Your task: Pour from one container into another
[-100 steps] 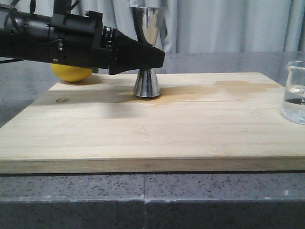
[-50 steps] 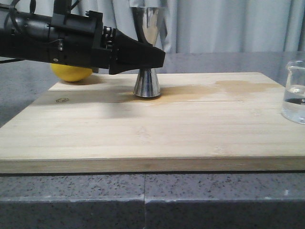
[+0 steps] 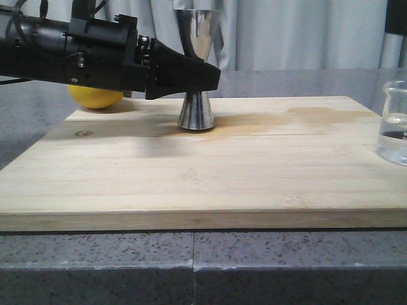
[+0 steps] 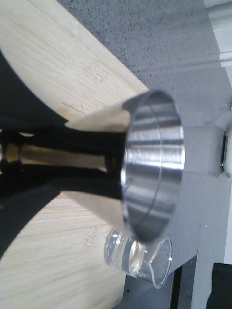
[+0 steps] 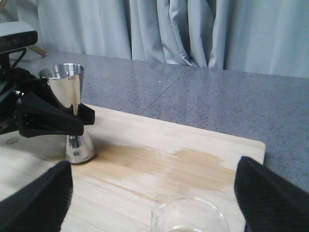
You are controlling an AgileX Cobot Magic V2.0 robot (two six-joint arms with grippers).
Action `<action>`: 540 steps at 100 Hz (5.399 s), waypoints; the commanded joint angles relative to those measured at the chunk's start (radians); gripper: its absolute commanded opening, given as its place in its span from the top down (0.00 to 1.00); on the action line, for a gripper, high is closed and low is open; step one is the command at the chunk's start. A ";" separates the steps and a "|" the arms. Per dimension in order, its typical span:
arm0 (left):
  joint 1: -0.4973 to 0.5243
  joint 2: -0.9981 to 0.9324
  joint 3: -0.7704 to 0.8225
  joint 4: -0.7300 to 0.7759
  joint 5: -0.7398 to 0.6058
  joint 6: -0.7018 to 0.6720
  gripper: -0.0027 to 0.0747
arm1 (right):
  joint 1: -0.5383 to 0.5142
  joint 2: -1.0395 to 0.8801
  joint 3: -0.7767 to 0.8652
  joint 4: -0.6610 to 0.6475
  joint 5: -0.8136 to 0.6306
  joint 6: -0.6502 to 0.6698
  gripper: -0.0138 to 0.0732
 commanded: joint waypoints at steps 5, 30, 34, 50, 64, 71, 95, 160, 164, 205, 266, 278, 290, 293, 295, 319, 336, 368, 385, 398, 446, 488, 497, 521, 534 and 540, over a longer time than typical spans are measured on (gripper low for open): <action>-0.007 -0.046 -0.029 -0.079 0.104 -0.002 0.99 | -0.050 0.000 0.011 -0.006 -0.135 -0.015 0.13; -0.007 -0.046 -0.029 -0.079 0.104 -0.002 0.99 | -0.103 0.002 0.063 -0.010 -0.217 -0.015 0.13; -0.007 -0.046 -0.029 -0.079 0.104 -0.002 0.99 | -0.103 0.004 0.075 -0.010 -0.226 -0.015 0.13; -0.007 -0.046 -0.029 -0.079 0.104 -0.002 0.99 | -0.103 0.023 0.109 -0.010 -0.253 -0.015 0.13; -0.007 -0.046 -0.029 -0.079 0.104 -0.002 0.99 | -0.103 0.085 0.109 -0.012 -0.286 -0.015 0.13; -0.007 -0.046 -0.029 -0.079 0.104 -0.002 0.99 | -0.103 0.126 0.109 -0.012 -0.316 -0.015 0.13; -0.007 -0.046 -0.029 -0.079 0.104 -0.002 0.99 | -0.103 0.269 0.109 -0.014 -0.436 -0.015 0.13; -0.007 -0.046 -0.029 -0.079 0.104 -0.002 0.99 | -0.103 0.483 0.109 -0.014 -0.622 -0.015 0.24; -0.007 -0.046 -0.029 -0.079 0.104 -0.002 0.99 | -0.103 0.483 0.109 -0.014 -0.622 -0.015 0.27; -0.007 -0.046 -0.029 -0.079 0.104 -0.002 0.99 | -0.103 0.483 0.109 -0.017 -0.616 -0.015 0.50; -0.007 -0.046 -0.029 -0.079 0.104 -0.002 0.99 | -0.103 0.483 0.023 -0.022 -0.597 -0.023 0.52; -0.007 -0.046 -0.029 -0.079 0.104 -0.002 0.99 | -0.103 0.483 -0.041 -0.040 -0.522 -0.023 0.52; -0.007 -0.046 -0.029 -0.079 0.104 -0.002 0.99 | -0.103 0.483 -0.125 -0.099 -0.412 -0.023 0.52; -0.007 -0.046 -0.029 -0.079 0.104 -0.002 0.99 | -0.103 0.483 -0.146 -0.116 -0.384 -0.023 0.52; -0.007 -0.046 -0.029 -0.079 0.104 -0.002 0.99 | -0.103 0.483 -0.162 -0.122 -0.364 -0.023 0.52; -0.007 -0.046 -0.029 -0.079 0.104 -0.002 0.99 | -0.098 0.483 -0.326 -0.220 -0.193 -0.023 0.52; -0.007 -0.046 -0.029 -0.079 0.104 -0.002 0.99 | -0.087 0.488 -0.429 -0.362 -0.106 0.084 0.52; -0.007 -0.046 -0.029 -0.079 0.104 -0.002 0.99 | -0.027 0.563 -0.584 -0.516 0.000 0.187 0.52; -0.007 -0.046 -0.029 -0.079 0.104 -0.002 0.99 | -0.005 0.608 -0.654 -0.618 0.058 0.235 0.52; -0.007 -0.046 -0.029 -0.079 0.104 -0.002 0.99 | 0.022 0.631 -0.691 -0.675 0.067 0.256 0.52; -0.007 -0.046 -0.029 -0.079 0.104 -0.002 0.99 | 0.081 0.679 -0.765 -0.925 0.101 0.326 0.52; -0.007 -0.046 -0.029 -0.079 0.104 -0.002 0.99 | 0.089 0.717 -0.791 -1.089 0.120 0.326 0.52; -0.007 -0.046 -0.029 -0.079 0.104 -0.002 0.99 | 0.089 0.719 -0.791 -1.119 0.120 0.326 0.52; -0.007 -0.046 -0.029 -0.079 0.104 -0.002 0.99 | 0.089 0.722 -0.791 -1.137 0.092 0.326 0.52; -0.007 -0.046 -0.029 -0.079 0.104 -0.002 0.99 | 0.089 0.733 -0.791 -1.142 0.091 0.326 0.52; -0.007 -0.046 -0.029 -0.079 0.104 -0.002 0.99 | 0.091 0.740 -0.791 -1.146 0.089 0.326 0.52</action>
